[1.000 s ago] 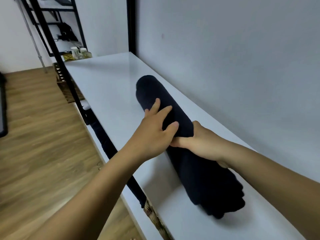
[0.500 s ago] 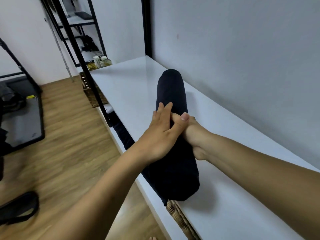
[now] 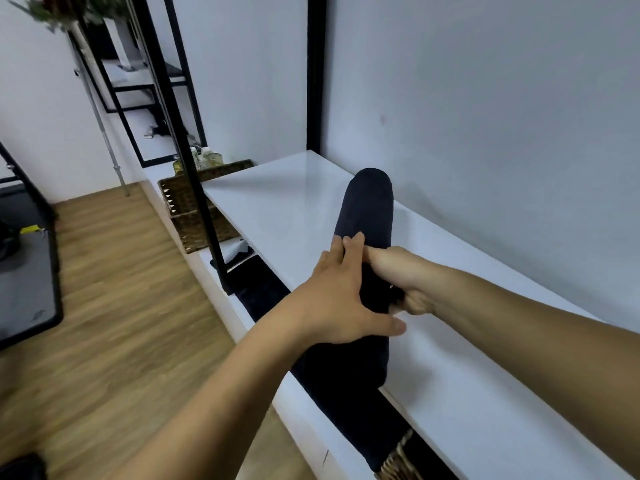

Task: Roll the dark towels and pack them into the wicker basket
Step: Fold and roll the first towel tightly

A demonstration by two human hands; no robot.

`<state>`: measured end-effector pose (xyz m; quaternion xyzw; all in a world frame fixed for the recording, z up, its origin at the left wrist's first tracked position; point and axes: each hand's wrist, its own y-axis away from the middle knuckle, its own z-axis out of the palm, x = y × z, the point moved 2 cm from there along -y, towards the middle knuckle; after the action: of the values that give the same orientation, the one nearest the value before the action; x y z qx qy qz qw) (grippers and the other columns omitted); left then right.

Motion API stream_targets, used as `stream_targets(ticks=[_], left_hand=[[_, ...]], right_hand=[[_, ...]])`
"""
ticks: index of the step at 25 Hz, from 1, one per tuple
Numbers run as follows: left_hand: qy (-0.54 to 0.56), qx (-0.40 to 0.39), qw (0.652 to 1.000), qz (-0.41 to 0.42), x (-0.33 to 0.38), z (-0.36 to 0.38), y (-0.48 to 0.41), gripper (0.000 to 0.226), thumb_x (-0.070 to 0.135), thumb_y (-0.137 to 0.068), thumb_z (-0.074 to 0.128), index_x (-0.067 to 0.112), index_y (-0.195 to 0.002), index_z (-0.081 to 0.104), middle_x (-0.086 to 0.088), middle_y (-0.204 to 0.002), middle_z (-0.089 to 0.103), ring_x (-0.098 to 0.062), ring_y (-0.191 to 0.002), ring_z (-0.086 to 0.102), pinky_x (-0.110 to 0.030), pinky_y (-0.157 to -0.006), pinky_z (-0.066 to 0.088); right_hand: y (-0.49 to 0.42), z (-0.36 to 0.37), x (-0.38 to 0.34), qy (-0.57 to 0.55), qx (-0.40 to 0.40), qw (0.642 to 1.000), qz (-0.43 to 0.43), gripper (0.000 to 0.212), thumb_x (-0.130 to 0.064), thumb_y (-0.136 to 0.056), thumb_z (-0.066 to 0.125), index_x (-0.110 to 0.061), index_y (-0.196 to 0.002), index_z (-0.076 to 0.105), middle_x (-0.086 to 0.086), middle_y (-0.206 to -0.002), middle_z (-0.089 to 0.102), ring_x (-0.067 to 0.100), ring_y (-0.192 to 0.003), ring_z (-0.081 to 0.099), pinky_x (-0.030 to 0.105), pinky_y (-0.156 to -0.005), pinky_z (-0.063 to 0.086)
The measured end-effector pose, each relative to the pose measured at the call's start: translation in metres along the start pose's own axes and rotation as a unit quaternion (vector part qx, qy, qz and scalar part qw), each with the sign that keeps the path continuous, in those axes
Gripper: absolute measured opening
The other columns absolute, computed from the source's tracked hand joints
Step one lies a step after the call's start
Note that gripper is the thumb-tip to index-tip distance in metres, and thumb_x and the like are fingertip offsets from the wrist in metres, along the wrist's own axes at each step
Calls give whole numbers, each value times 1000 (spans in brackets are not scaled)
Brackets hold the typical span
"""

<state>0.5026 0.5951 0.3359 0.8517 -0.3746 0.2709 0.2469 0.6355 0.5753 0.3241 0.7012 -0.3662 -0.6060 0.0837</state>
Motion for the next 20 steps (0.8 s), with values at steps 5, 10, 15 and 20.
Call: stream_targets(ticks=[5, 10, 15, 20], left_hand=[[-112, 83, 989, -38, -50, -45, -10, 107, 52, -69, 72, 26, -152, 10, -4, -124, 48, -27, -107, 55, -39, -81, 50], [-136, 98, 985, -45, -83, -82, -26, 83, 52, -66, 73, 22, -131, 31, -2, -101, 49, -26, -85, 56, -35, -66, 45], [-190, 129, 973, -36, -122, -127, -46, 73, 46, -67, 70, 26, -129, 37, -1, -97, 53, -27, -83, 54, -34, -64, 40], [-233, 178, 954, -62, -151, -156, -71, 67, 44, -72, 68, 26, -129, 38, -1, -99, 50, -29, -85, 52, -35, -69, 37]], right_hand=[[-34, 49, -35, -43, 68, 997, 8, 78, -70, -79, 67, -14, -132, 53, 6, -111, 71, 26, -91, 71, 36, -59, 61], [-63, 69, -67, -81, 56, 995, 25, 73, -68, -82, 66, -14, -130, 55, 9, -119, 69, 29, -102, 70, 51, -87, 59], [-85, 75, -97, -80, 57, 993, 64, 85, -69, -82, 64, -16, -144, 39, 19, -134, 57, 42, -100, 68, 55, -76, 61], [-126, 88, -129, -146, 34, 988, 36, 83, -53, -81, 76, -14, -145, 41, 13, -145, 51, 37, -117, 62, 49, -61, 62]])
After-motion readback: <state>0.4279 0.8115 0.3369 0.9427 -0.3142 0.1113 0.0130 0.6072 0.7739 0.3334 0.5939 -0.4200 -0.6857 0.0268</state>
